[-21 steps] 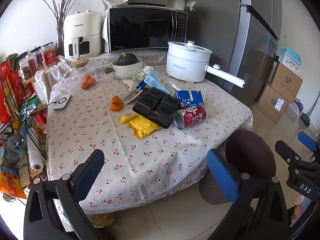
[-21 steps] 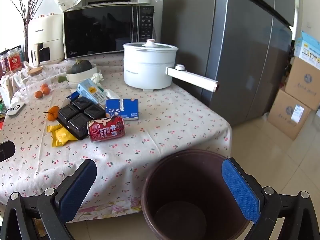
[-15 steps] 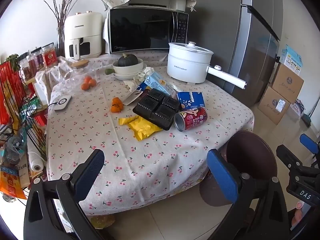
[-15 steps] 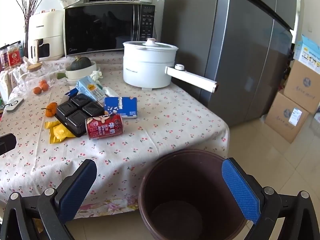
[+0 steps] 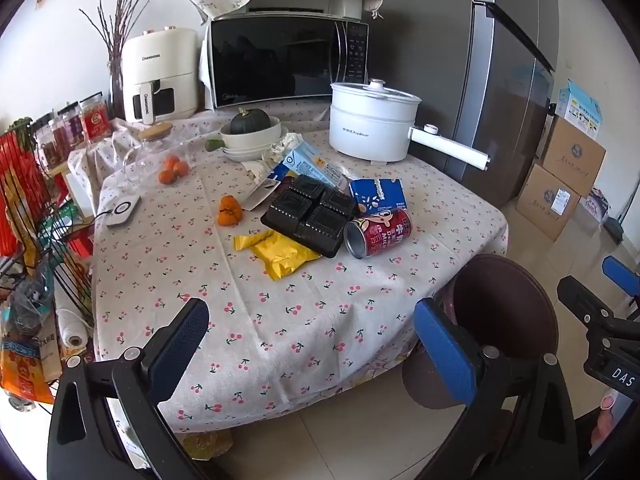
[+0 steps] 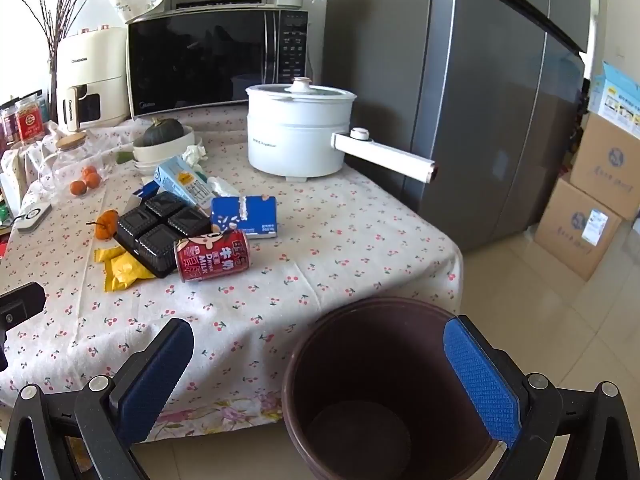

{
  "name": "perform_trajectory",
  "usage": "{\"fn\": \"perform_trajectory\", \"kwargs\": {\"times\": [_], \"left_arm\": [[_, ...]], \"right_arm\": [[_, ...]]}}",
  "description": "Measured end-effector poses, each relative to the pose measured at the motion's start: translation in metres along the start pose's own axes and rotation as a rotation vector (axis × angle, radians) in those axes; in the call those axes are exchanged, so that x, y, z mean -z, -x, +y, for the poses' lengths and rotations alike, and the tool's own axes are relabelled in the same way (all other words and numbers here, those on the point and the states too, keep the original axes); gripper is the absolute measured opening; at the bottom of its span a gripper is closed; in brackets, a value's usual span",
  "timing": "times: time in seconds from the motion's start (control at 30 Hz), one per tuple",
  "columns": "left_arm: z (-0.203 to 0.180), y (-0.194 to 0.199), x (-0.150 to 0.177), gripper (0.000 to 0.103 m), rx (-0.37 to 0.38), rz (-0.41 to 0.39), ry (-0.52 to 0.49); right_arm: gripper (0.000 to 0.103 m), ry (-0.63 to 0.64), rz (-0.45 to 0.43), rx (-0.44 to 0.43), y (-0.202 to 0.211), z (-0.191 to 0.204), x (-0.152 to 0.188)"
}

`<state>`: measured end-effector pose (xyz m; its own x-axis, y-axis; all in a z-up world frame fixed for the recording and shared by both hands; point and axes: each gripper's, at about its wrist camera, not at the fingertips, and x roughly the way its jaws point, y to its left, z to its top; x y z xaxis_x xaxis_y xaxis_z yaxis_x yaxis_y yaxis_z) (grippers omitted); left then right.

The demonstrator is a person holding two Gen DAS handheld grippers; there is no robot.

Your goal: Collect trash

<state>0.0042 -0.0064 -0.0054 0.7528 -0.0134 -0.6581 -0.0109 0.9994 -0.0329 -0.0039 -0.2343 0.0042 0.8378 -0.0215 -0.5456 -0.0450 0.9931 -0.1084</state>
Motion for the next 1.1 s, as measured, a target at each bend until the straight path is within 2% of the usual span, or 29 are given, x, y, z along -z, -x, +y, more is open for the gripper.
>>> {"fn": "perform_trajectory", "kwargs": {"times": [1.1], "left_arm": [[-0.0104, -0.0027, -0.0018, 0.103, 0.006, 0.01, -0.011]], "right_arm": [[0.103, -0.03, 0.013, 0.001, -0.0008, -0.0076, 0.0005]]}}
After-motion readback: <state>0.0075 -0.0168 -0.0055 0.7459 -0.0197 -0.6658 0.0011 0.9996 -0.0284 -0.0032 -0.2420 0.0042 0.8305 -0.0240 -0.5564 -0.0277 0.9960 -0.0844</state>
